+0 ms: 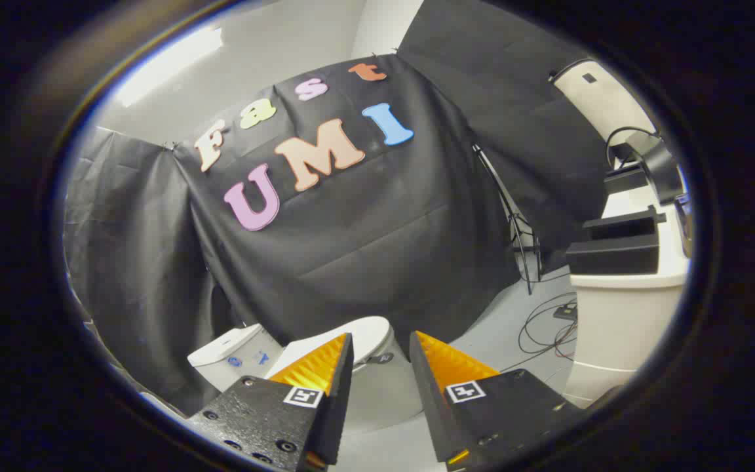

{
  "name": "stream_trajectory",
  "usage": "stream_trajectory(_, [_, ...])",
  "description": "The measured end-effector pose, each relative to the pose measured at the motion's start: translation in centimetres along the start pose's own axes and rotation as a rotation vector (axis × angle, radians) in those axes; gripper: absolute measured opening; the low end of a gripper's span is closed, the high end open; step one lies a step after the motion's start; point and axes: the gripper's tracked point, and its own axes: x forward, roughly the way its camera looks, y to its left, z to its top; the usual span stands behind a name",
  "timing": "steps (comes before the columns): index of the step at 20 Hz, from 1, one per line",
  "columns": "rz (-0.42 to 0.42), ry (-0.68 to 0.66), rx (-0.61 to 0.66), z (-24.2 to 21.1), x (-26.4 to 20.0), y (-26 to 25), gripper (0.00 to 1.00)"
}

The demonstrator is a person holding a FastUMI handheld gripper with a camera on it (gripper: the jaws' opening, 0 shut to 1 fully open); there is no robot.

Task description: Open the toilet lid.

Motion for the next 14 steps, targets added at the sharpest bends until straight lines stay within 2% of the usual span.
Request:
stream_trajectory(6, [0.009, -0.061, 0.034, 0.97, -0.93, -0.36, 0.53])
stream_trajectory(14, [0.006, -0.067, 0.052, 1.25, -0.95, -0.67, 0.53])
